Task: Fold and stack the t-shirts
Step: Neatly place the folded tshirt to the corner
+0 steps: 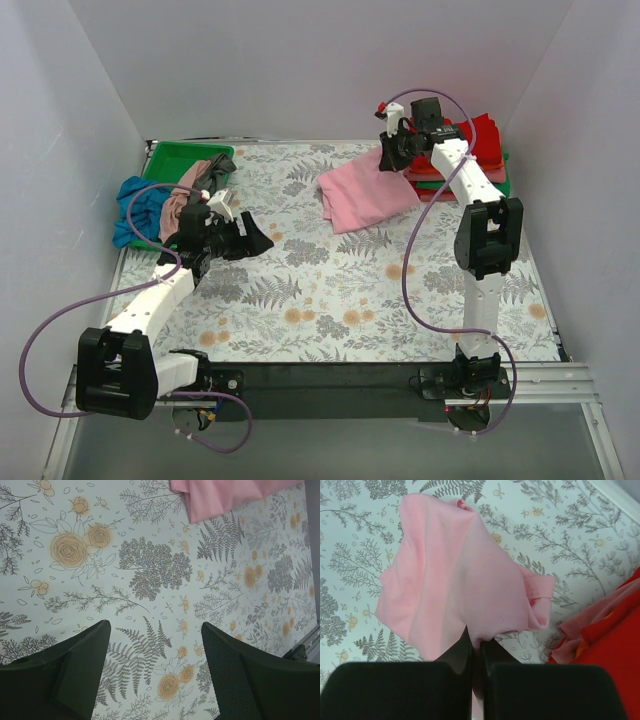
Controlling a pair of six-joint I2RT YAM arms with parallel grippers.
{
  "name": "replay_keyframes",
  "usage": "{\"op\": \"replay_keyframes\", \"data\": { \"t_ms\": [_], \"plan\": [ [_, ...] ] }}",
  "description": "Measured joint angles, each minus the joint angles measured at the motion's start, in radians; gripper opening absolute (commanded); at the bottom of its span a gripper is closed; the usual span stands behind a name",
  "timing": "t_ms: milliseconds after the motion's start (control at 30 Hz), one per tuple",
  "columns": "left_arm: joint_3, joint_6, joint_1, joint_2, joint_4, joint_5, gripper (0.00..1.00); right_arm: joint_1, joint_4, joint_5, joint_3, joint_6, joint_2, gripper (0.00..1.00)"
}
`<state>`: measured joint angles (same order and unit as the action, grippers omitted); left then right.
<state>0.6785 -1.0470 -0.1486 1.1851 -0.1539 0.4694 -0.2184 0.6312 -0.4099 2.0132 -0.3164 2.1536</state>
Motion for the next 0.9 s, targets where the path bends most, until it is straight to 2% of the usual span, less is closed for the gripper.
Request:
{"op": "replay_keyframes", "data": {
  "t_ms": [367,633,900],
  "plan": [
    [-0.001,0.003,0.0,0.0,0.001,-0.002,0.73,-0.025,0.016,0.131,0.094,-0.056,0.0,0.01],
    [-0.001,0.003,0.0,0.0,0.001,-0.003,0.73,-0.028,0.021,0.213,0.224,-0.086,-0.003,0.01],
    [-0.001,0.003,0.0,0.0,0.001,-0.003,0.73,-0.028,0.017,0.287,0.246,-0.115,-0.037,0.01]
  ]
}}
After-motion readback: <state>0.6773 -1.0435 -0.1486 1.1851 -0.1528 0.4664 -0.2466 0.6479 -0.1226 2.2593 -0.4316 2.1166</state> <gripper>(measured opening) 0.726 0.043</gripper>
